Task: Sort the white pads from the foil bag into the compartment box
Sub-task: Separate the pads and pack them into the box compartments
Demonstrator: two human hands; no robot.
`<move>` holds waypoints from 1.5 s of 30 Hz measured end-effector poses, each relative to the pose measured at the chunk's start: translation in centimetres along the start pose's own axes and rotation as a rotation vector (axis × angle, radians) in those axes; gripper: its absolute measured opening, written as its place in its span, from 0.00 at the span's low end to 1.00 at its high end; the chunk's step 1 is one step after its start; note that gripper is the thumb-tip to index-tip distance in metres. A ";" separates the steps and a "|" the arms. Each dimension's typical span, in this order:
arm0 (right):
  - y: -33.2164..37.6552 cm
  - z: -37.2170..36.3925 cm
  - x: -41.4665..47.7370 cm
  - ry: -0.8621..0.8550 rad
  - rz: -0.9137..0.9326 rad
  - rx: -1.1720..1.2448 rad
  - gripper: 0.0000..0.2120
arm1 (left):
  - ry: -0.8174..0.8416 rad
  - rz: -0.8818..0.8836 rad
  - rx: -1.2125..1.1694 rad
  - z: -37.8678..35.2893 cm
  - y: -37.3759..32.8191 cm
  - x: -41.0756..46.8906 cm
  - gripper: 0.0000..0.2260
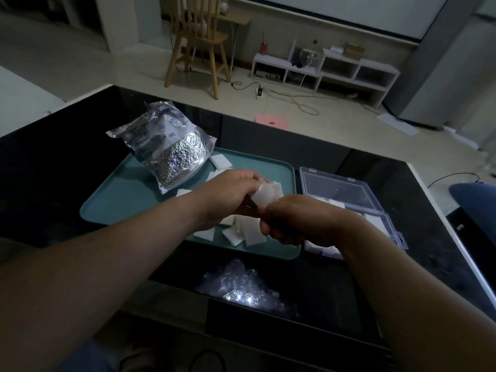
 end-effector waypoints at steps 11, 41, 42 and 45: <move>-0.5 1.4 -0.3 -0.393 -0.038 -0.283 0.30 | -0.152 0.001 0.087 1.2 0.3 0.4 0.09; 3.9 0.0 1.2 -0.634 0.356 -0.117 0.08 | -0.215 0.038 -0.431 1.2 0.8 0.4 0.11; 3.7 0.6 0.9 -0.667 0.348 -0.051 0.07 | -0.293 0.057 -0.443 1.8 0.8 0.3 0.10; 2.5 2.1 0.9 -0.732 0.206 -0.213 0.05 | -0.410 0.079 -0.452 2.9 0.8 -0.2 0.09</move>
Point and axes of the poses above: each hand's wrist, its own x-axis towards the middle knuckle, its own z-axis out of the back of the hand, y = z × x, the point moved 3 cm from there along x, towards the middle knuckle, and after that the axes turned 11 degrees about y, right-handed, at the moved point
